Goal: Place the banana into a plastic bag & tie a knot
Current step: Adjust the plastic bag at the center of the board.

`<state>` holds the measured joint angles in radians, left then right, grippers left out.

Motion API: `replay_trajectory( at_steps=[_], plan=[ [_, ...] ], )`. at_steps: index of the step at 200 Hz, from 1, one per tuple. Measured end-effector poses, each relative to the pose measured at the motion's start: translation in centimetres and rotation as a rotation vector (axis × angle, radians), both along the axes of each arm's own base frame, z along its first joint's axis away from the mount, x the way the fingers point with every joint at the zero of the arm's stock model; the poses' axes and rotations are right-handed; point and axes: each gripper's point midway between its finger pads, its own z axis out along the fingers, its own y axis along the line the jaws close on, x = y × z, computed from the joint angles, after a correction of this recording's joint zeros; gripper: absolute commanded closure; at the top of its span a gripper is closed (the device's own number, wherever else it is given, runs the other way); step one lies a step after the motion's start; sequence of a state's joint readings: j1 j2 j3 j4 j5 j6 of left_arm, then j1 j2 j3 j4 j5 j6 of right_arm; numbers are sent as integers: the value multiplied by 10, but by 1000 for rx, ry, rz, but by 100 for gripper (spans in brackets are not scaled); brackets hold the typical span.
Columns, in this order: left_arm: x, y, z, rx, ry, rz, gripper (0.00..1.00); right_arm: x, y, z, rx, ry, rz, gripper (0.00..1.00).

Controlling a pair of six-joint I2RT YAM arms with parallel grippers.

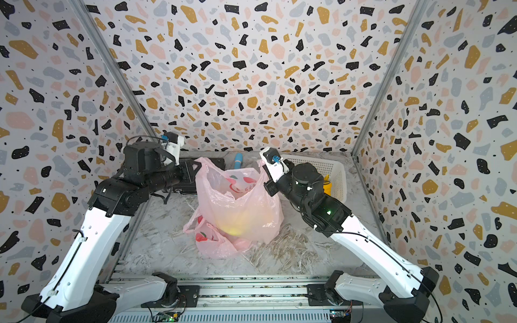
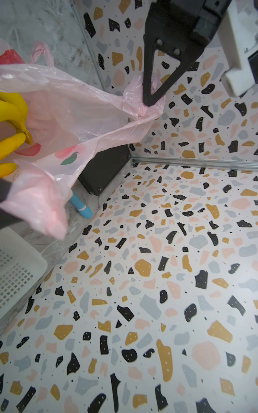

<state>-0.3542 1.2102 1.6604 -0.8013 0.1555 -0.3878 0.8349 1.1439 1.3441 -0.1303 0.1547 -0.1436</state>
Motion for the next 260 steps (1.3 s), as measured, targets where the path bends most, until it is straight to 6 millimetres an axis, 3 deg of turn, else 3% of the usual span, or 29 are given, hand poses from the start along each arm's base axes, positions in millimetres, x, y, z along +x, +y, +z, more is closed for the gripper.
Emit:
replay_trajectory(
  at_steps=[21,47,66,102,114,132,162,202,222,260],
  plan=[
    [6,-5,17,-16,-45,-16,100,3,-6,15,3,-20,-26,100],
    [8,-8,7,-20,-38,-29,100,7,-10,8,-13,-11,-40,100],
    [6,-10,-24,-12,12,-38,100,9,-8,-18,-41,22,-31,100],
    [5,-13,-86,7,122,-54,100,13,-4,-93,-117,146,-19,100],
    [4,-15,-96,7,144,-60,100,13,-4,-106,-131,176,-17,100],
    [2,-17,-92,-4,133,-74,100,12,-3,-106,-121,186,-8,100],
    [-9,-15,-70,-27,70,-89,53,6,-6,-88,-81,169,5,100],
    [-37,4,-35,-46,-78,-49,13,3,-13,-71,-49,151,-8,100],
    [-53,19,-35,-46,-152,-6,0,6,-15,-75,-58,165,-21,100],
    [-65,40,-67,-28,-232,71,1,8,-19,-84,-81,196,-34,100]
  ],
)
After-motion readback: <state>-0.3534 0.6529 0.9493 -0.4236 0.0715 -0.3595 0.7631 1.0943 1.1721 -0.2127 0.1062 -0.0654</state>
